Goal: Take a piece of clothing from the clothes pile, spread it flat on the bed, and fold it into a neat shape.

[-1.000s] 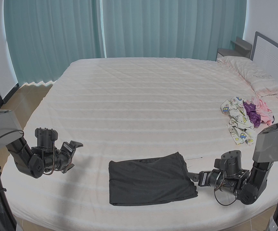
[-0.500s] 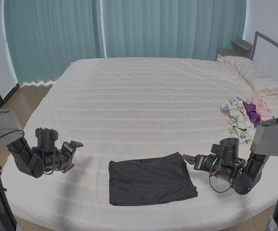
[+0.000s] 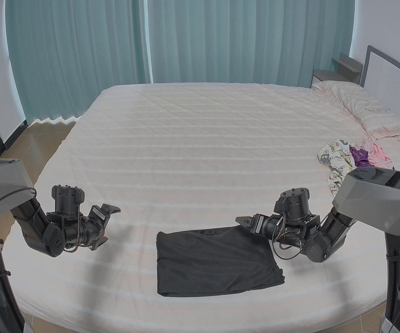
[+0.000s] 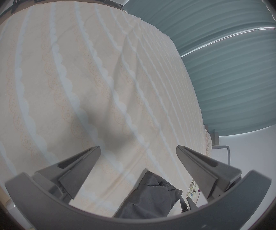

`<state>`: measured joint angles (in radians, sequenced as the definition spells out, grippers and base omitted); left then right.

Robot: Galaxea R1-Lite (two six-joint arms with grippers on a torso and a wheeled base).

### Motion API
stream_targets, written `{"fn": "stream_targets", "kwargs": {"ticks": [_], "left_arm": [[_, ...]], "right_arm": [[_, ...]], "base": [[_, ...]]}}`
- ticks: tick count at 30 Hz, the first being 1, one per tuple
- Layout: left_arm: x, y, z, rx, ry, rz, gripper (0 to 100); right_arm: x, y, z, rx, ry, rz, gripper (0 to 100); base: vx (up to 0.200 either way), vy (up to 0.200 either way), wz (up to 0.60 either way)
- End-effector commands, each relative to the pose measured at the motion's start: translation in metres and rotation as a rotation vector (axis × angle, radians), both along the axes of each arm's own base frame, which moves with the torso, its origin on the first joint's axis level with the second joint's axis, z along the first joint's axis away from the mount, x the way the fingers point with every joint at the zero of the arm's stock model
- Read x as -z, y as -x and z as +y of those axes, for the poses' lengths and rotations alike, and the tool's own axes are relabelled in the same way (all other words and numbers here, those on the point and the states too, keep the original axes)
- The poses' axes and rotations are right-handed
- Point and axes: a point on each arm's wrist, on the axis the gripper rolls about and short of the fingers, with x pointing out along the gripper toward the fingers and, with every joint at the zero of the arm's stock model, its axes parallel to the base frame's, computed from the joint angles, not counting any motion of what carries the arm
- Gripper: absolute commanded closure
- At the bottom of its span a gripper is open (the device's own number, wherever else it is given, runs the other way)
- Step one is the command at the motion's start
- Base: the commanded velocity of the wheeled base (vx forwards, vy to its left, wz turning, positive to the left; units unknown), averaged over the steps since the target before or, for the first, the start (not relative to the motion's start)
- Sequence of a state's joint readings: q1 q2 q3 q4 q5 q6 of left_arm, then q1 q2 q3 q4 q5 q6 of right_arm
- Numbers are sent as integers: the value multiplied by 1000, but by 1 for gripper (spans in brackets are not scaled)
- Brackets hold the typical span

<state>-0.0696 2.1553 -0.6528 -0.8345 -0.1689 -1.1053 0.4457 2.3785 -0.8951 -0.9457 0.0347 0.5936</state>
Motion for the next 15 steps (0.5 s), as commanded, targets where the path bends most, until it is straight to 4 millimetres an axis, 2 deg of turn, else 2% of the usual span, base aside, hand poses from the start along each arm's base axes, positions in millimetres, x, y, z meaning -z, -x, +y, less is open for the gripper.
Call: {"fn": "stream_targets", "kwargs": {"ticks": [1, 15], "left_arm": [[3, 0, 0, 3, 0, 8, 0], [5, 0, 0, 2, -3, 12, 0]], "right_arm": [[15, -8, 13, -17, -16, 18, 0], [18, -19, 7, 9, -22, 12, 0]], "base": [[0, 0, 0], [0, 0, 0]]}}
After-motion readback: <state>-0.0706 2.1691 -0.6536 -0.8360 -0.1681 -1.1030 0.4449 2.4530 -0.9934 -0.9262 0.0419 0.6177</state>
